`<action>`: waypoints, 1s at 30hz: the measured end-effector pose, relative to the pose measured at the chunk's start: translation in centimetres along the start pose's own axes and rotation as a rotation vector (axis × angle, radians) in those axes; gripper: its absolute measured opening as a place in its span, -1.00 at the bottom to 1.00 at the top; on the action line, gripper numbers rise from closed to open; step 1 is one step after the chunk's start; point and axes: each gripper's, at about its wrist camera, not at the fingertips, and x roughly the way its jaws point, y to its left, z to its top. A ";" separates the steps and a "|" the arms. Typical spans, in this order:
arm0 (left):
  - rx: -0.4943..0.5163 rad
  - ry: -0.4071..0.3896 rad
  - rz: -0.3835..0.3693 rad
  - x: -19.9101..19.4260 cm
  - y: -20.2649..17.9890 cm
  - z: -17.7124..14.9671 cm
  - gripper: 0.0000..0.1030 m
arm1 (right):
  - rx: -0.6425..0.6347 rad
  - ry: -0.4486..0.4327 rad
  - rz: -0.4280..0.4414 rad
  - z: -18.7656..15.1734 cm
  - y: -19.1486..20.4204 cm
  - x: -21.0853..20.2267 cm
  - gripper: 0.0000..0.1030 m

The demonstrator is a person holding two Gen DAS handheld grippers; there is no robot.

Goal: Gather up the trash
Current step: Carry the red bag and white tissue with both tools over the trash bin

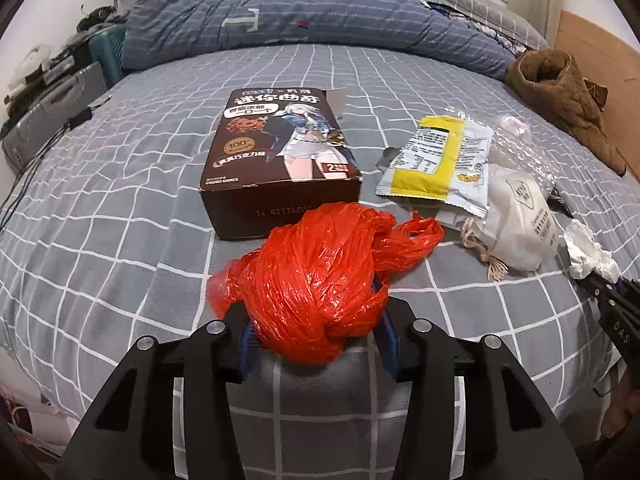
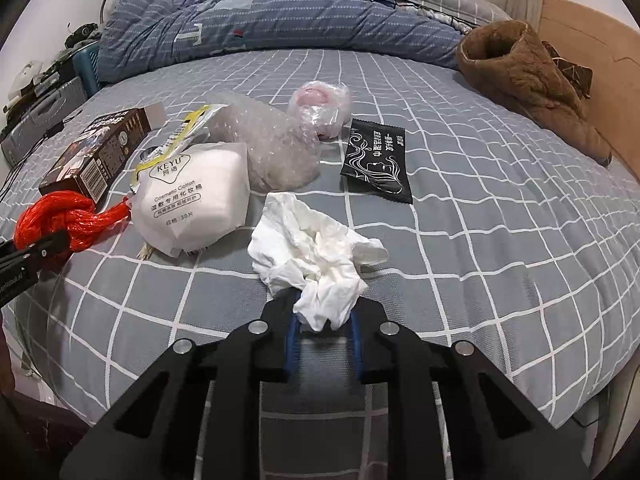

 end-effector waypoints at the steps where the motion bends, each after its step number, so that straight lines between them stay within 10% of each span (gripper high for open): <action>1: 0.004 -0.001 0.001 -0.1 -0.2 -0.1 -0.11 | 0.000 -0.001 0.001 0.0 0.0 0.0 -0.64; 30: -0.007 -0.053 -0.076 -7.7 -2.1 -4.1 -0.12 | -0.020 -0.081 0.031 -3.0 0.5 -7.5 -0.72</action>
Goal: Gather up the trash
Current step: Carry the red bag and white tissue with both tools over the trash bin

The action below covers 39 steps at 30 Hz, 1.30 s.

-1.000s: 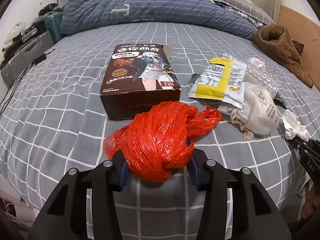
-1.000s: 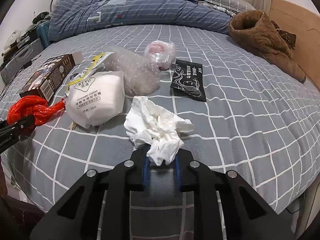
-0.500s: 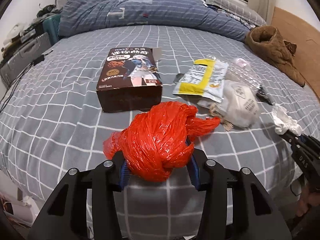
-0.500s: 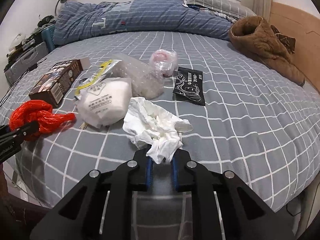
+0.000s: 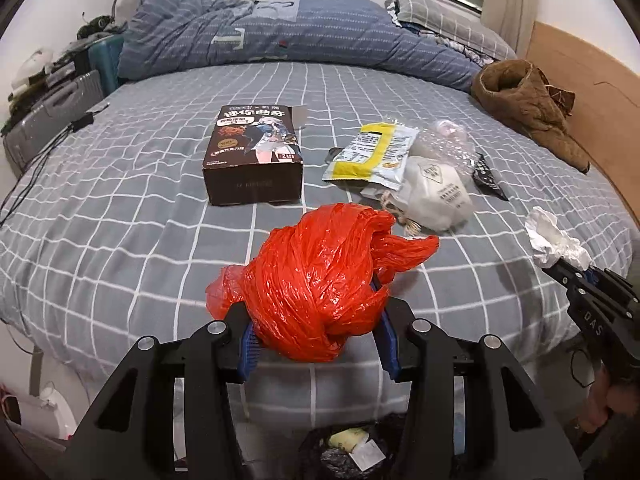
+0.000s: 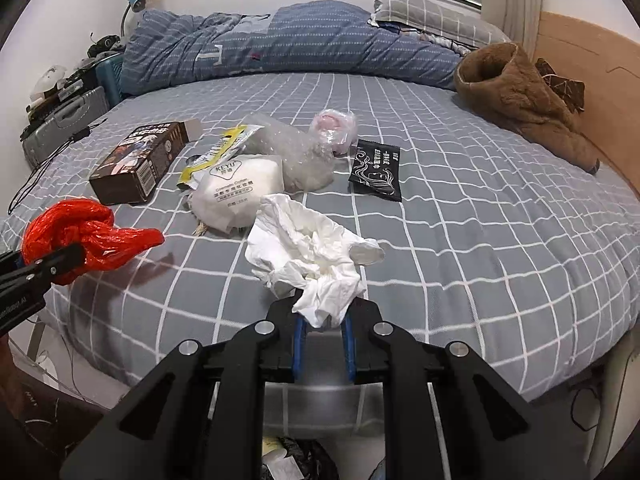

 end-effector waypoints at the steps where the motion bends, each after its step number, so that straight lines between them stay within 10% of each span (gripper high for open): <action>1: -0.001 0.000 -0.001 -0.3 0.0 -0.2 -0.12 | -0.001 -0.002 0.000 -0.1 0.0 -0.3 -0.72; 39: -0.024 -0.058 -0.019 -11.5 -2.2 -4.6 -0.12 | 0.023 -0.057 0.039 -4.1 2.6 -12.9 -0.72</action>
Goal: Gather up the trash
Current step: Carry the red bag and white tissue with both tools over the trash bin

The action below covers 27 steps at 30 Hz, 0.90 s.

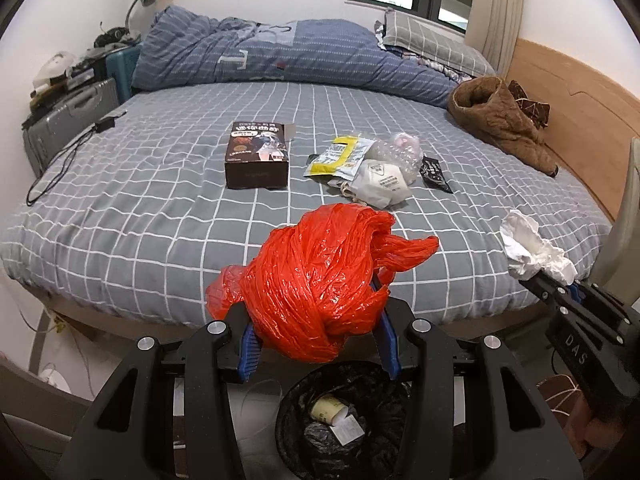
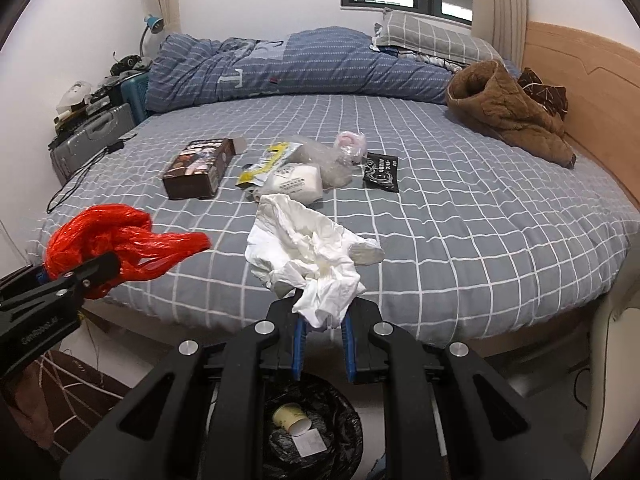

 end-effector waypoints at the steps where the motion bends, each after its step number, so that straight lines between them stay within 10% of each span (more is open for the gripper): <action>1: -0.001 -0.001 -0.001 -0.3 0.0 -0.1 -0.12 | -0.001 -0.003 0.002 -0.1 0.2 -0.4 -0.72; 27: -0.018 0.071 0.024 -4.1 0.5 -4.7 -0.11 | -0.046 0.061 -0.008 -4.3 2.6 -4.6 -0.72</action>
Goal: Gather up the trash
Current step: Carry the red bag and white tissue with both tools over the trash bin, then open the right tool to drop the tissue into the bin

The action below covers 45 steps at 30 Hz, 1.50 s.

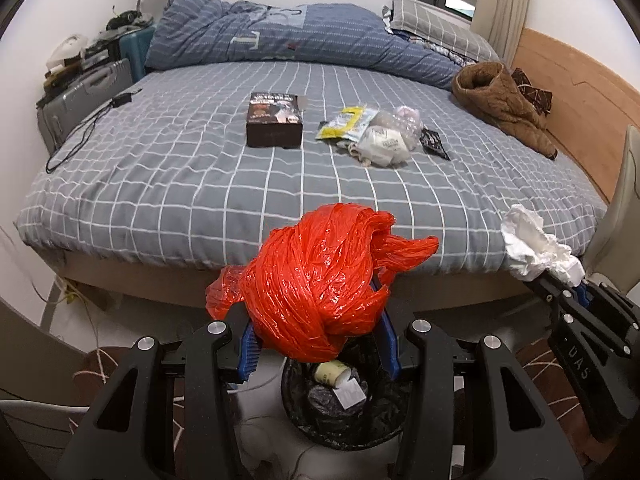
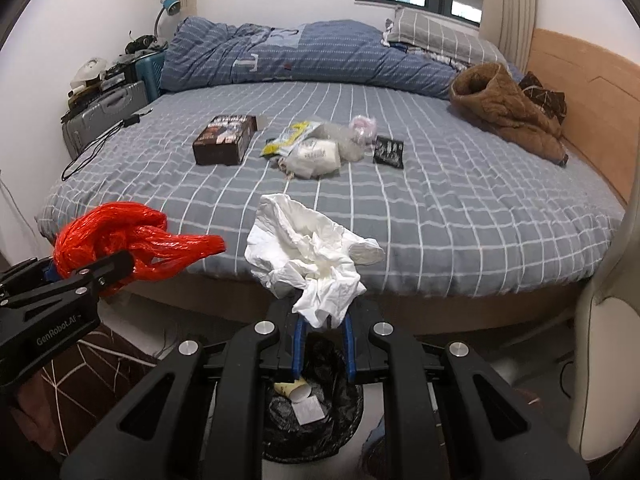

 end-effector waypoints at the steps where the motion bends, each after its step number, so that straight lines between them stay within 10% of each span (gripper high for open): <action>1: 0.002 0.003 0.001 0.1 -0.1 -0.2 -0.11 | 0.003 0.007 0.003 -0.3 0.0 0.3 -0.72; 45: -0.043 0.262 0.051 14.8 5.6 -6.7 -0.12 | -0.082 0.398 0.087 -9.5 5.8 17.9 -0.48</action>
